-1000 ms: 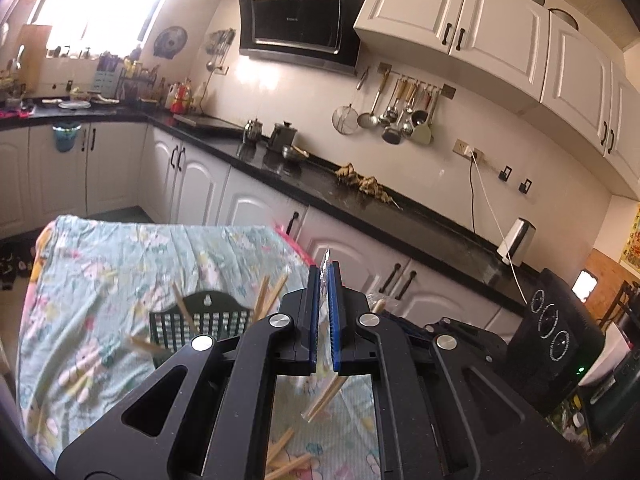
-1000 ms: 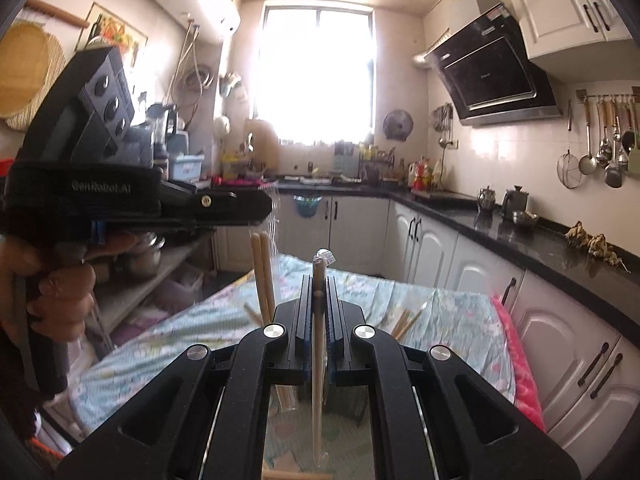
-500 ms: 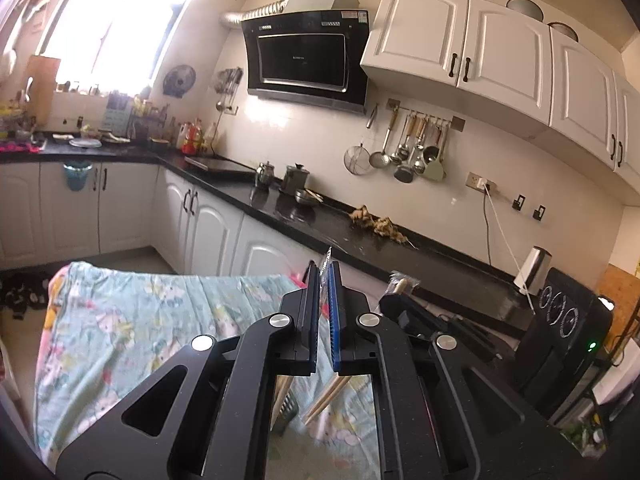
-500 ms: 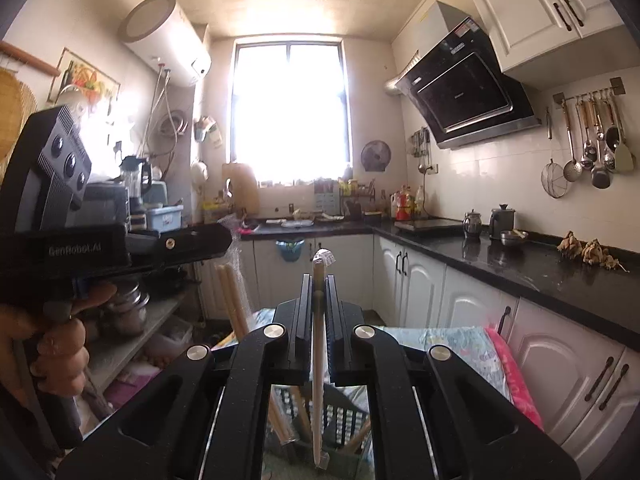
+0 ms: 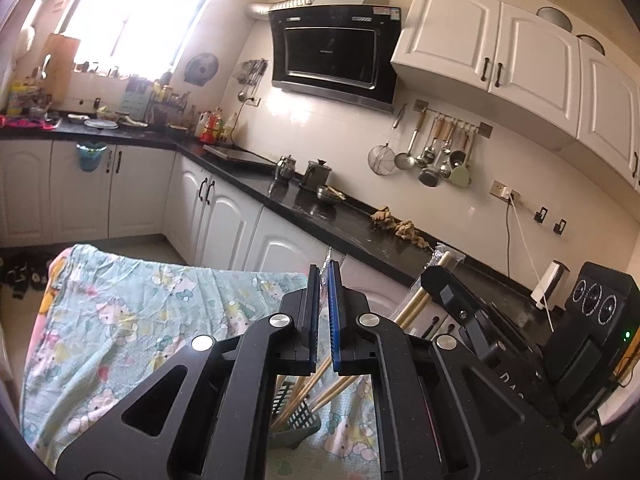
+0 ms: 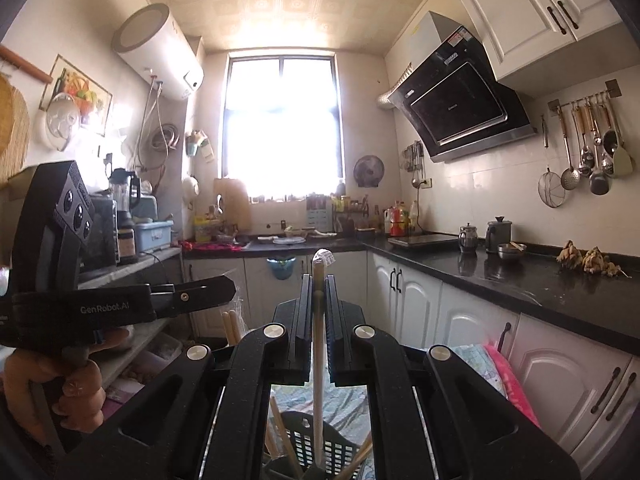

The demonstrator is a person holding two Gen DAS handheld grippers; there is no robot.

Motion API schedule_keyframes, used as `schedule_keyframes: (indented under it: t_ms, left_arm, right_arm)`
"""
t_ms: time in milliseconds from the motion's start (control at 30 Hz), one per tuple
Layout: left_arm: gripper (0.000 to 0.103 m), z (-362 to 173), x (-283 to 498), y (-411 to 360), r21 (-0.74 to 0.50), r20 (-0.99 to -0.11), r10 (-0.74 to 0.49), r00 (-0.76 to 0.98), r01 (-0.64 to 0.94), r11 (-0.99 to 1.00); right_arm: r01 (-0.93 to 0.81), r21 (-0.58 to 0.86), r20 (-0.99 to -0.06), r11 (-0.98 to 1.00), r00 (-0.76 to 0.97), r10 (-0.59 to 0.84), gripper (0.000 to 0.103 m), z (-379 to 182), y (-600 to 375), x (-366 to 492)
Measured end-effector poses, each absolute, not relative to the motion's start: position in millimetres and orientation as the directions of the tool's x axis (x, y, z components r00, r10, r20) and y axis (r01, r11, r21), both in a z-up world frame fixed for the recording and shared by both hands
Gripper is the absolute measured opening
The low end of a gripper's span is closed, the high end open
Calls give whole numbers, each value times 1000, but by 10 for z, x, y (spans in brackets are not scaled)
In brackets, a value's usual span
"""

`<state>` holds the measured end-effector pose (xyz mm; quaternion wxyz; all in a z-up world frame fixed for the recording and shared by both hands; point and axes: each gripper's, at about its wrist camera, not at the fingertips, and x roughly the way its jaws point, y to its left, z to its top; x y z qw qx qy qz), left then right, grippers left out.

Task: Organize utensils
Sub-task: 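Lower both chopsticks into the caddy and open both tools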

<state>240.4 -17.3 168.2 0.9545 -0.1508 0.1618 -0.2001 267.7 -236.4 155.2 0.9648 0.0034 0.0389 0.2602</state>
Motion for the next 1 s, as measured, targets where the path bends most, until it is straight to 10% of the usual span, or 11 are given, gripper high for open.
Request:
schedule_keyframes:
  t_ms: [767,867,1000]
  left_arm:
    - [2,969,2620,-177,-394,-322,-410,853,273,878]
    - [20,907,2587,-173,-384,-348,-394,850,254,888]
    - [31,823,2508,-89,-386,-378,-371,848,220,896]
  right_arm:
    - [-415,-3,-211,910,890,405,7,770,-2239,2994]
    - [-409,19,-235,912,885,402,36,678,-2281,2987]
    - [-407,39,-264,913,877,402,36,585,-2352,2939]
